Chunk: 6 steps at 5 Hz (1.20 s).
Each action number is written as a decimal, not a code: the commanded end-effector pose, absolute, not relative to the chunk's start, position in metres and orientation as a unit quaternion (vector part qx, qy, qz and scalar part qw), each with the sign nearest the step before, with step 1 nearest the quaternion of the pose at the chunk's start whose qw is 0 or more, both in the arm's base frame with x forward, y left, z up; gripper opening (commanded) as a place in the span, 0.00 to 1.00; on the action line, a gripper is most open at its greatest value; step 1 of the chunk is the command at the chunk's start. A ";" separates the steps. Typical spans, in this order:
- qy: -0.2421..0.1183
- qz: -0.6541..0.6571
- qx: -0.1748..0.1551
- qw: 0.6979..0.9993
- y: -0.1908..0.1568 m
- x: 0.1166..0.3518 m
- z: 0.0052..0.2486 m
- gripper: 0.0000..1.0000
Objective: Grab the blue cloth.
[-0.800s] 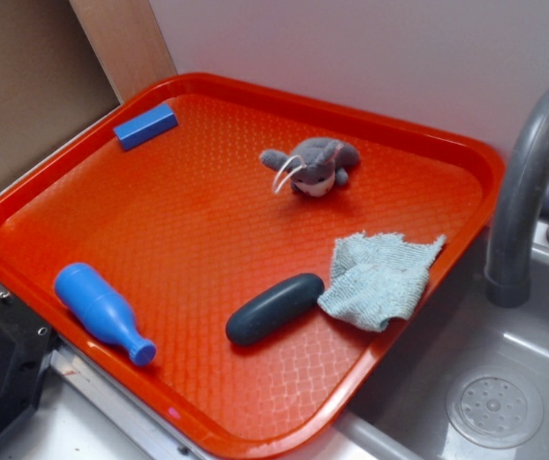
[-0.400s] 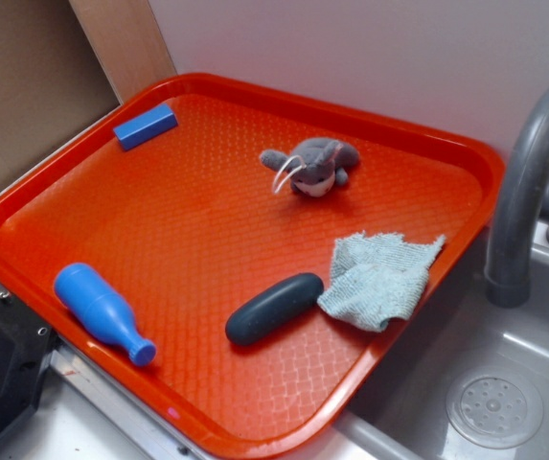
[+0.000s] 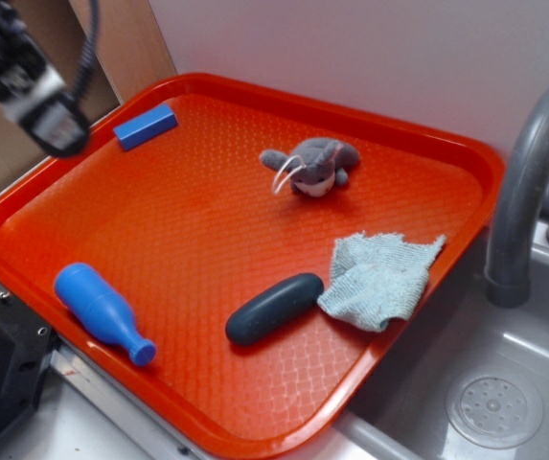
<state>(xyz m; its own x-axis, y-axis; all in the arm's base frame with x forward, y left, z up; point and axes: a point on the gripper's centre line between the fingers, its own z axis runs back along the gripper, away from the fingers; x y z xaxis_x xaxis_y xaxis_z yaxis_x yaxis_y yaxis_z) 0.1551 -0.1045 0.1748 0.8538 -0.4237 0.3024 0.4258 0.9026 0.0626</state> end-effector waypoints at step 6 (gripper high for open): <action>-0.243 -0.422 -0.046 0.872 -0.202 0.170 0.116 1.00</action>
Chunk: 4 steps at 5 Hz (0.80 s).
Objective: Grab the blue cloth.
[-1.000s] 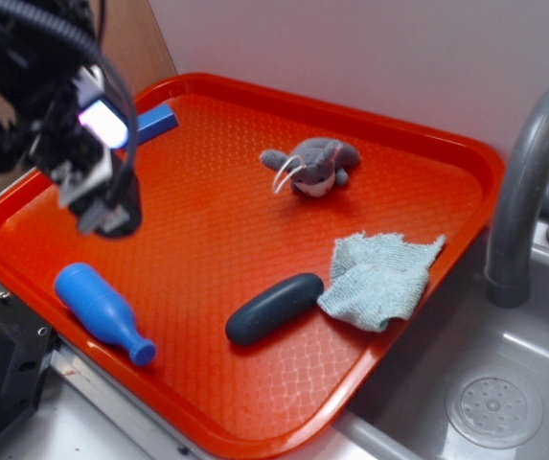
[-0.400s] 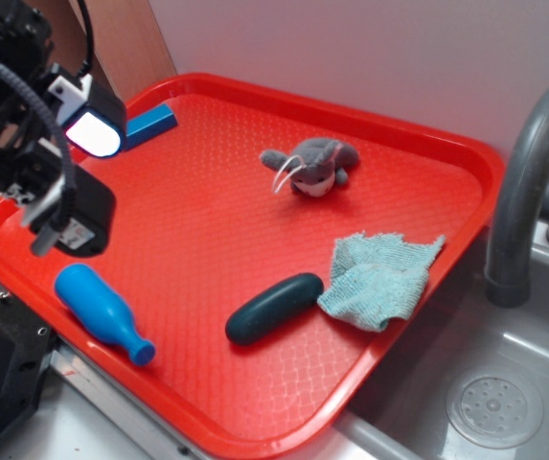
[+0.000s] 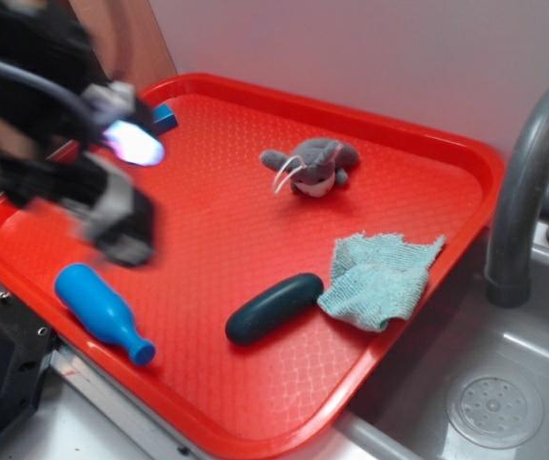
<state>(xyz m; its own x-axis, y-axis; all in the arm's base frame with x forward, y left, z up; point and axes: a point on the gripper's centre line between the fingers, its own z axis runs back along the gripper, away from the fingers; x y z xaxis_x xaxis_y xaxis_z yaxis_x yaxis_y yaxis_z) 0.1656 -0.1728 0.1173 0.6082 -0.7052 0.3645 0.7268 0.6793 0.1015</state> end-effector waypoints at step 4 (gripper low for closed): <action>-0.232 -0.454 -0.069 0.858 -0.217 0.201 0.059 1.00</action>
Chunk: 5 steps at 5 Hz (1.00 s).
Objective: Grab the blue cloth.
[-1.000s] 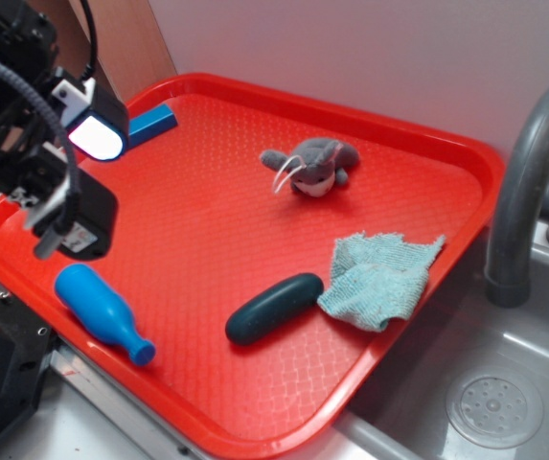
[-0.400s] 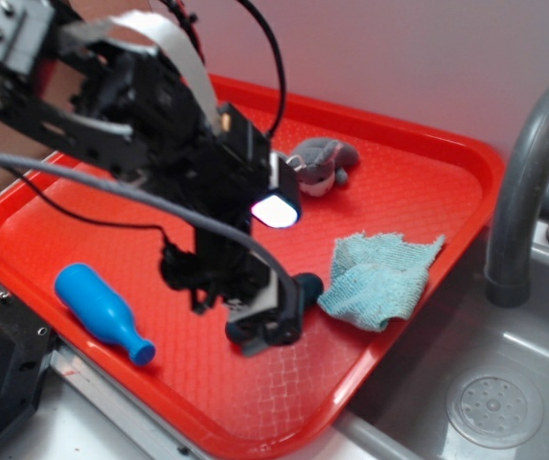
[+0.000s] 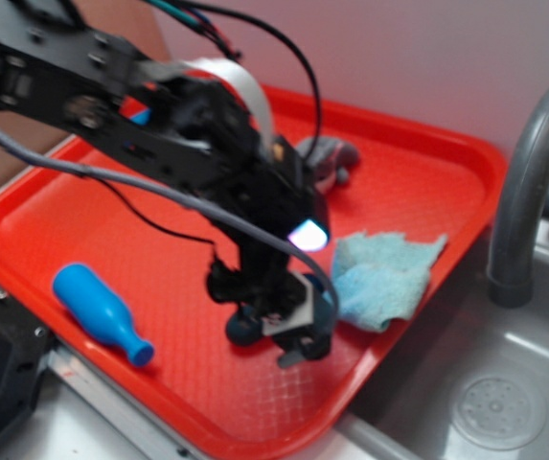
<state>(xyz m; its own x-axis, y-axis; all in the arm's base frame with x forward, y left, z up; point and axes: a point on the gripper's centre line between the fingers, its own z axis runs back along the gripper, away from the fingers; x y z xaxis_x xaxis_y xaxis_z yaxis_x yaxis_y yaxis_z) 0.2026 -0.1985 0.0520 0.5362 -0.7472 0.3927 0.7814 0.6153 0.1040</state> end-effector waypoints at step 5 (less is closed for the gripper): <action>-0.196 -0.451 -0.021 0.871 -0.235 0.233 0.031 1.00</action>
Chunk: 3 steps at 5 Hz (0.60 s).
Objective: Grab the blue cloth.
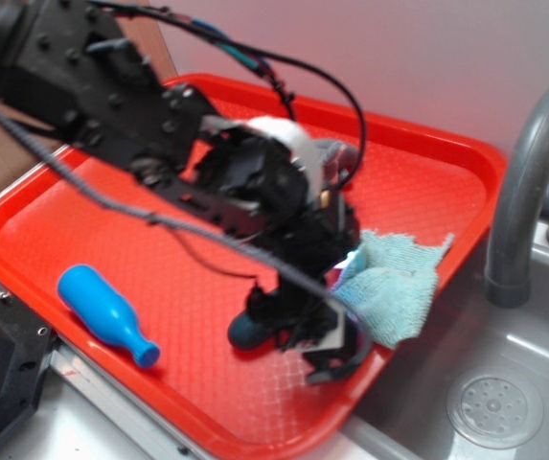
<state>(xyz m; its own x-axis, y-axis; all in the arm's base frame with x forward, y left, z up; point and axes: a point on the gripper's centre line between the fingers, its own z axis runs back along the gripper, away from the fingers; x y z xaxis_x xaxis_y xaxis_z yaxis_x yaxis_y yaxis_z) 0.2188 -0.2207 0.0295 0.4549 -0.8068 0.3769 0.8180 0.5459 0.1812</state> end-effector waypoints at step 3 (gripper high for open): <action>-0.178 -0.366 -0.058 0.911 -0.204 0.242 0.032 0.00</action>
<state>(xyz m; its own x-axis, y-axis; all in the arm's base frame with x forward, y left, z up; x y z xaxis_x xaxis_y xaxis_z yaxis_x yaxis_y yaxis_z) 0.2476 -0.2008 0.0224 0.6647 -0.6539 0.3614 0.6956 0.7181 0.0200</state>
